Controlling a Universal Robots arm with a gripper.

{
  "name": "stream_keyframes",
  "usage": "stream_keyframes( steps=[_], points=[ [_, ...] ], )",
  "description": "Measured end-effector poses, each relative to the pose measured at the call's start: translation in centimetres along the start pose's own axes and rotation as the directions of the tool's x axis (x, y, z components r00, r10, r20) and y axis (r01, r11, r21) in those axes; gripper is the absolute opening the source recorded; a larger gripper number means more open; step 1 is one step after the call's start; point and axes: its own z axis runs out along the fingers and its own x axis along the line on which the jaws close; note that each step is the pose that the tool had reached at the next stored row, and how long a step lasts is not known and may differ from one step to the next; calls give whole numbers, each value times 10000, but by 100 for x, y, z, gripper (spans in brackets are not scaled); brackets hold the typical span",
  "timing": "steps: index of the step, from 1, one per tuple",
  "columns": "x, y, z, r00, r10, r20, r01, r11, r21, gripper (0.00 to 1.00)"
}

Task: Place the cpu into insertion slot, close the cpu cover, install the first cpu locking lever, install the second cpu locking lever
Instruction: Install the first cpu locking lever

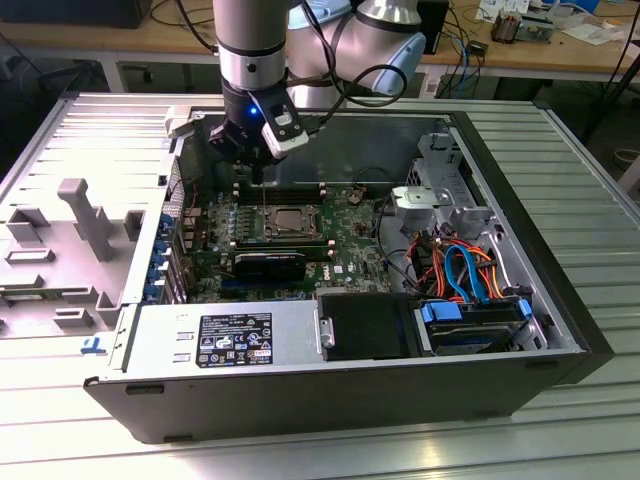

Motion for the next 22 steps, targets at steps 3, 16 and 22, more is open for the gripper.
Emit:
stream_keyframes(
  steps=[3,16,22],
  points=[
    [-8,0,2,10000,-1,0,1,10000,0,11],
    [-62,-3,17,10000,1,-2,-1,10000,3,11],
    [-65,-8,25,10000,-3,1,3,10000,-3,11]
  ],
)
